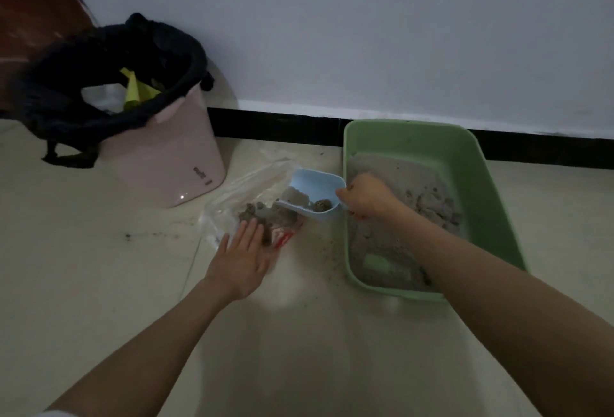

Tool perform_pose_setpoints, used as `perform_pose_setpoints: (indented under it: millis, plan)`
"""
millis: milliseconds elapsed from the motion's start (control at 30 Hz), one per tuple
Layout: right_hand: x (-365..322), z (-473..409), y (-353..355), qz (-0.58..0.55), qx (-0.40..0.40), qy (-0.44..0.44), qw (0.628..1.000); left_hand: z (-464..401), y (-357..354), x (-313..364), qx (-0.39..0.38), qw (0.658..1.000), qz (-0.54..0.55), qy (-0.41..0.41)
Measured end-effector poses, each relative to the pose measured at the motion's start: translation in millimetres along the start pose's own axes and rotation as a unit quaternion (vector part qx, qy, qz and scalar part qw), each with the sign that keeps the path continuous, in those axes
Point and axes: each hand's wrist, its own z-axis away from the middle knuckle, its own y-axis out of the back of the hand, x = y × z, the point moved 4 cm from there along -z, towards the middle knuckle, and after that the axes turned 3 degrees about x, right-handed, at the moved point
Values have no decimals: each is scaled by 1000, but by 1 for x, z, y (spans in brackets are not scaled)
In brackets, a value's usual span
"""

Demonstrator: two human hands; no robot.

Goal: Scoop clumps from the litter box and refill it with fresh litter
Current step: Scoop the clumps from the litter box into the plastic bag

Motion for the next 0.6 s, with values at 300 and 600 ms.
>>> perform_pose_setpoints:
  millis: [300,600]
  plan:
    - [-70,9,-27,248,-4,81,965,4,-6,-35,10,998,66,24]
    - [-10,18,27,49,79,29,995,-4,6,8,50,994,90,-28]
